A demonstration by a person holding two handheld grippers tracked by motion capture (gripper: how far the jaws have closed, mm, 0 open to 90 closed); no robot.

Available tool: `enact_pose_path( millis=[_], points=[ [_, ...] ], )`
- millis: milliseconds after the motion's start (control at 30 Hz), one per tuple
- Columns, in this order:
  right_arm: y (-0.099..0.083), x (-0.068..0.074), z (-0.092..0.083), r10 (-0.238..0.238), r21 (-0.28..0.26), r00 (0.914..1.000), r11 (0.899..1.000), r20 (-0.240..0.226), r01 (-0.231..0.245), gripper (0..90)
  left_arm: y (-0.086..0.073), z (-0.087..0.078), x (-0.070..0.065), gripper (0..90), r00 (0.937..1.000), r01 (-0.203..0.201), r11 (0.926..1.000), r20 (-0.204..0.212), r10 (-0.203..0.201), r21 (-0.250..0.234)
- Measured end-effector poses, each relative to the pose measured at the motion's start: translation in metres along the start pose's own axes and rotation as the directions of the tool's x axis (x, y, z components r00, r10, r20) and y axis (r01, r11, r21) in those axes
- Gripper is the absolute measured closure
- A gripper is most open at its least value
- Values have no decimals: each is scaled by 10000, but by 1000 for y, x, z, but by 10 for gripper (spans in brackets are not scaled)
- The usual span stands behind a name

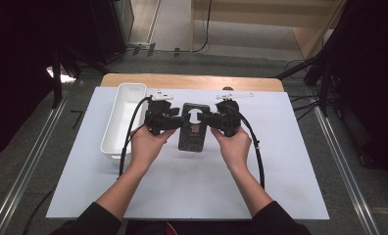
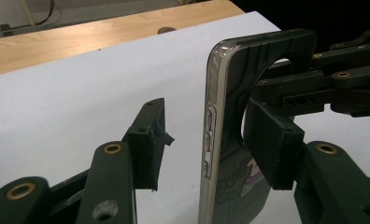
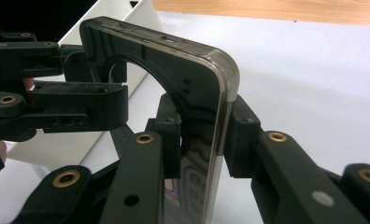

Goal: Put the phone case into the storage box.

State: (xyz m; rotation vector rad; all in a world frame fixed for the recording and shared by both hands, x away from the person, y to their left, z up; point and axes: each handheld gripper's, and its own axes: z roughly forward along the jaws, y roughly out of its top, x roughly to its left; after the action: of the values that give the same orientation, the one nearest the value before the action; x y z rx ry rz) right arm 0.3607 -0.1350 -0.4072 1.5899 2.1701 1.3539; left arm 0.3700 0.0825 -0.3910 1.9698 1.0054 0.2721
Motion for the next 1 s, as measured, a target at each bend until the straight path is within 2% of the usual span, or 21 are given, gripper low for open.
enact_pose_path(
  millis=[133, 533, 1000],
  points=[
    [0, 2, 0, -149, -3, 9998, 9999, 116, 149, 702, -1, 1, -2, 523, 9999, -83, 10000, -57, 84, 24],
    [-1, 5, 1, -12, -80, 10000, 10000, 25, 12, 702, 0, -1, -4, 607, 9999, -127, 9996, -80, 126, -240],
    [-1, 9, 1, 51, -123, 10000, 9999, -23, -51, 702, 0, -2, -9, 693, 9990, -322, 9988, -337, 309, -379]
  ],
)
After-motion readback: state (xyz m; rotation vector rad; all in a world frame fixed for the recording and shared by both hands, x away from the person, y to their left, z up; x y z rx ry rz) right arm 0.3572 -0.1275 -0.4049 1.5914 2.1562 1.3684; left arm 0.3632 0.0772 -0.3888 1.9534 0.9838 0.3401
